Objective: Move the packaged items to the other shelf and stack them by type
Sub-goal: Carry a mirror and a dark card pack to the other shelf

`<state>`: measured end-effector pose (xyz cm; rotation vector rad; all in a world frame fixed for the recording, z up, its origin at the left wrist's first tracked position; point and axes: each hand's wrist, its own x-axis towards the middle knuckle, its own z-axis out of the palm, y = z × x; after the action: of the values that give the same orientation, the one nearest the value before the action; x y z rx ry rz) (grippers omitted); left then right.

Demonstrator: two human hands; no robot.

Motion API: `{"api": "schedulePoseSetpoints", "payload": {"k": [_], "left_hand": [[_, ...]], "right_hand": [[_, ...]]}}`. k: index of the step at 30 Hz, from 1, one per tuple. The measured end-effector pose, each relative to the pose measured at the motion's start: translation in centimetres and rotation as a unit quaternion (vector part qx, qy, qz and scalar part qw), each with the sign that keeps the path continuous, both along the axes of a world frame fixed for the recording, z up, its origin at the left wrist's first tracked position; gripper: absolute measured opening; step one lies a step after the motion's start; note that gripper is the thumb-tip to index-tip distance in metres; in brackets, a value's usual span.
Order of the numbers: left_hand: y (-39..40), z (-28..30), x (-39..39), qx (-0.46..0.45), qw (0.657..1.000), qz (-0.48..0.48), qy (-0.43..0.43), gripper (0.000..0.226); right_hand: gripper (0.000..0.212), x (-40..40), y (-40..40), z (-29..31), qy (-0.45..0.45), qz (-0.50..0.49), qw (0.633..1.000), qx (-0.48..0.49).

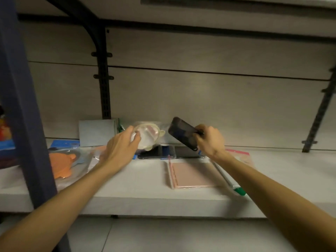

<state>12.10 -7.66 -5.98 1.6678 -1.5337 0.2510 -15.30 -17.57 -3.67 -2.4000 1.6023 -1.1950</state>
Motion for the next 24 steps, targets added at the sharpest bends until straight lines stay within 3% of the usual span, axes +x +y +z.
{"api": "schedulePoseSetpoints", "payload": {"k": [6, 11, 19, 24], "left_hand": [[0.1, 2.1, -3.8, -0.083, 0.971, -0.008, 0.225, 0.025], [0.1, 4.2, -8.5, -0.104, 0.939, -0.036, 0.326, 0.026], [0.4, 6.5, -22.1, -0.041, 0.896, -0.108, 0.429, 0.018], [1.0, 6.3, -33.7, -0.041, 0.91, -0.154, 0.382, 0.034]], "right_hand": [[0.015, -3.1, 1.9, 0.1, -0.118, 0.004, 0.993, 0.02], [0.017, -7.6, 3.6, 0.6, -0.222, 0.045, 0.974, 0.028], [0.006, -21.0, 7.1, 1.9, -0.302, 0.057, 0.951, -0.024], [0.011, -32.3, 10.1, 1.4, -0.294, 0.033, 0.952, -0.078]]}}
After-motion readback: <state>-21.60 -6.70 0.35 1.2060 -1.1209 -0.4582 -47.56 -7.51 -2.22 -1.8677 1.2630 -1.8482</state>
